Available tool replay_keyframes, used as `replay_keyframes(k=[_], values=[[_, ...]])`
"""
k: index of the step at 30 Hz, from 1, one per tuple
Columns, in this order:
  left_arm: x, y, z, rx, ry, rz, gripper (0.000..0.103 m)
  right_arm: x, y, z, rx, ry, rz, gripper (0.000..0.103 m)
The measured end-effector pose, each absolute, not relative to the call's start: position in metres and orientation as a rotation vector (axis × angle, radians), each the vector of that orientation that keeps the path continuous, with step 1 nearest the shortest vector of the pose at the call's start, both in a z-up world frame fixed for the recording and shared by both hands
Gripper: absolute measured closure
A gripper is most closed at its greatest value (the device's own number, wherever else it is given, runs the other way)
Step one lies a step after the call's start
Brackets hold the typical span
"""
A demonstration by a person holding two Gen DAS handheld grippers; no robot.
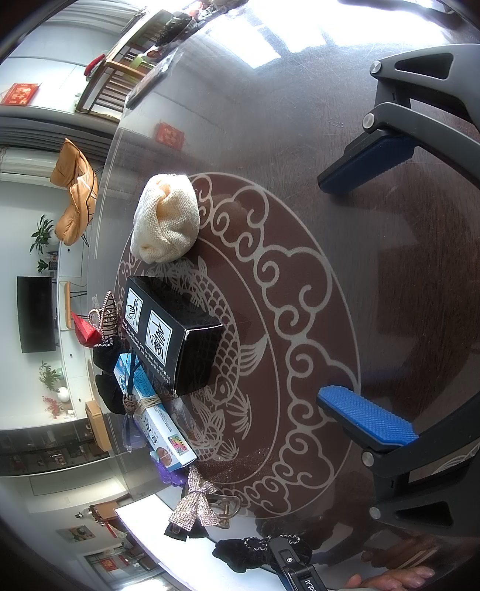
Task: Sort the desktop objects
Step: 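Lower the left tool over the black fuzzy glove, then close the left tool on the black glove and lift it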
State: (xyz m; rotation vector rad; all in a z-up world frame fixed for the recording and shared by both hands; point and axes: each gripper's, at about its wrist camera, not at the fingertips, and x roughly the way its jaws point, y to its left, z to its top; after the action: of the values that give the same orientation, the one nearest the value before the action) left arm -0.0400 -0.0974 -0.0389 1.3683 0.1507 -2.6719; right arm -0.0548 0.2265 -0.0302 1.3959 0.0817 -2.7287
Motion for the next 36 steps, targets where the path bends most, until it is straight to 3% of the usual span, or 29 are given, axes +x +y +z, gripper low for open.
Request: replay_keyframes(k=[36], values=[[-0.0405, -0.0907, -0.0401, 1.364, 0.155, -2.666, 0.0, -0.0547, 0.2266, -0.0299, 1.396, 0.082, -2.728, 0.0]])
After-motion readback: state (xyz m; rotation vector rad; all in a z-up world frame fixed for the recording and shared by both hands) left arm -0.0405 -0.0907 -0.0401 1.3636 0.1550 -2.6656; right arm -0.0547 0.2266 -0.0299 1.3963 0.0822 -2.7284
